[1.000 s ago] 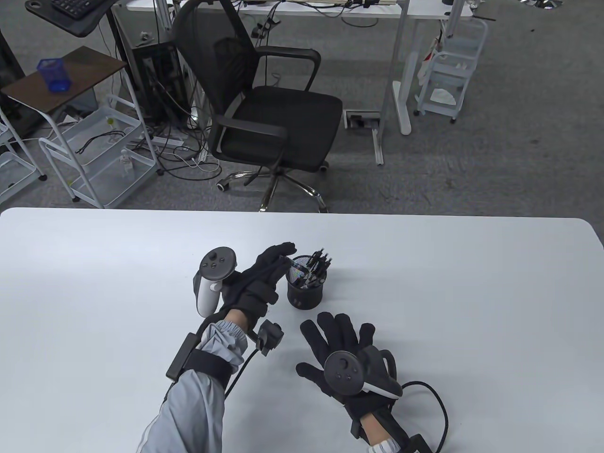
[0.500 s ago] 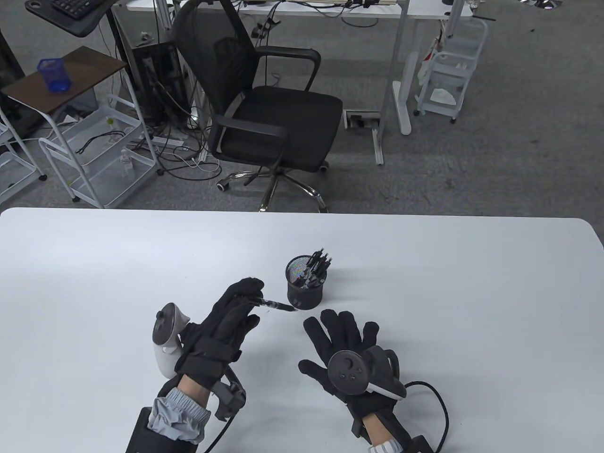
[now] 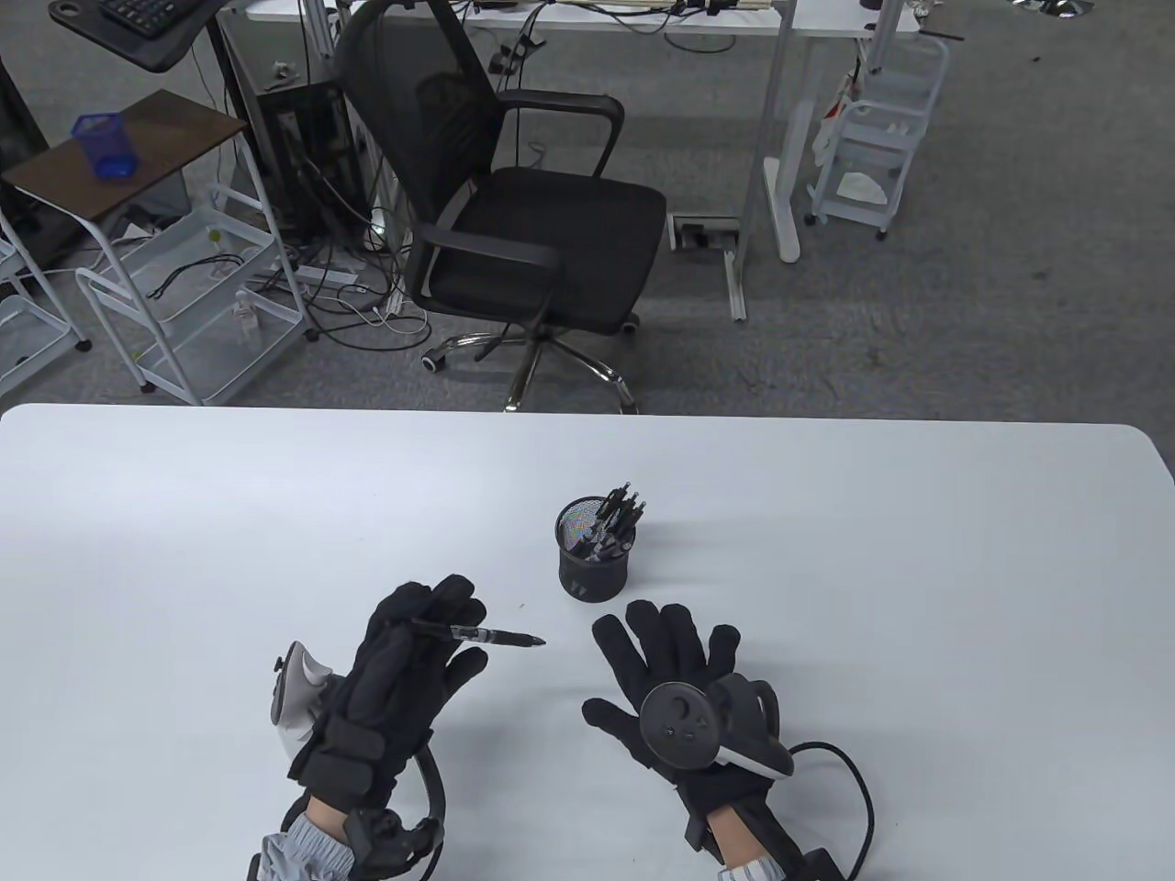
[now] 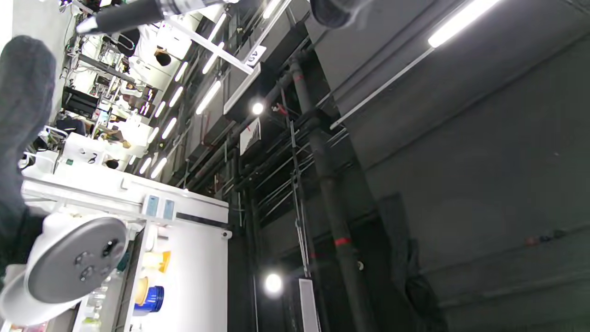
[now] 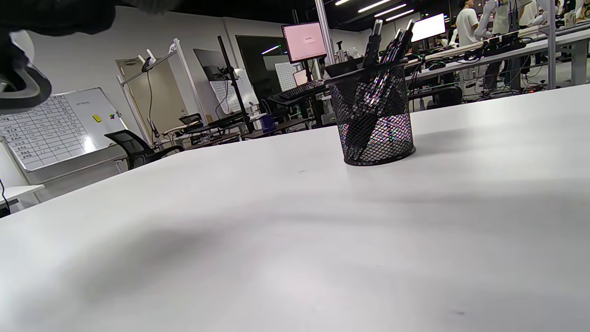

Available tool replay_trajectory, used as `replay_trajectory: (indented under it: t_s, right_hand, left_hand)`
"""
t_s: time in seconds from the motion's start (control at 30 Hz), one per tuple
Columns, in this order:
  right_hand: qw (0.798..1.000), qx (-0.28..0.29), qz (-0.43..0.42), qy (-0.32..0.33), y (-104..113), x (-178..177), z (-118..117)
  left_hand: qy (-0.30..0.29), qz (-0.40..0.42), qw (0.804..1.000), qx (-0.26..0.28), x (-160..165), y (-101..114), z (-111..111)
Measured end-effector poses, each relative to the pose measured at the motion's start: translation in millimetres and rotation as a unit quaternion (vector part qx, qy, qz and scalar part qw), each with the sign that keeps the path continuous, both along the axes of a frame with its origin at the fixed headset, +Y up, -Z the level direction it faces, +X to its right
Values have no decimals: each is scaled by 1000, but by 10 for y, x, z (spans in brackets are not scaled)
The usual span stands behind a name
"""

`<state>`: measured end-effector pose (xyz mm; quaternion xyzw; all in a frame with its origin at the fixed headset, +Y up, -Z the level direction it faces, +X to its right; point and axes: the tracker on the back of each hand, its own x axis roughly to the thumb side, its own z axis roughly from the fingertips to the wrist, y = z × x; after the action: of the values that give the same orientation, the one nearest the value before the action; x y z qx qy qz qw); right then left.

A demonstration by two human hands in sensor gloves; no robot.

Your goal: Press to open click pens

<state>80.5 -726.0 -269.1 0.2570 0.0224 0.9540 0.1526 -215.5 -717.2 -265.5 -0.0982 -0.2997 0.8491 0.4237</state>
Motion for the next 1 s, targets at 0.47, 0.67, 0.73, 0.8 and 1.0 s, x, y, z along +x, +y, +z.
replay_trajectory:
  t_s: [0.47, 0.67, 0.73, 0.8, 1.0]
  right_hand:
    - [1000, 5, 11, 5, -13, -47, 27]
    - [1000, 11, 26, 6, -16, -83, 44]
    - [1000, 13, 26, 6, -14, -87, 45]
    - [1000, 14, 24, 6, -12, -87, 45]
    - [1000, 14, 23, 7, -14, -91, 48]
  left_hand:
    - [37, -20, 999, 0, 35, 88, 134]
    - [33, 2, 997, -74, 78, -30, 150]
    - [46, -8, 995, -83, 77, -48, 158]
    - [54, -21, 994, -90, 72, -58, 160]
    - [59, -21, 994, -87, 70, -70, 163]
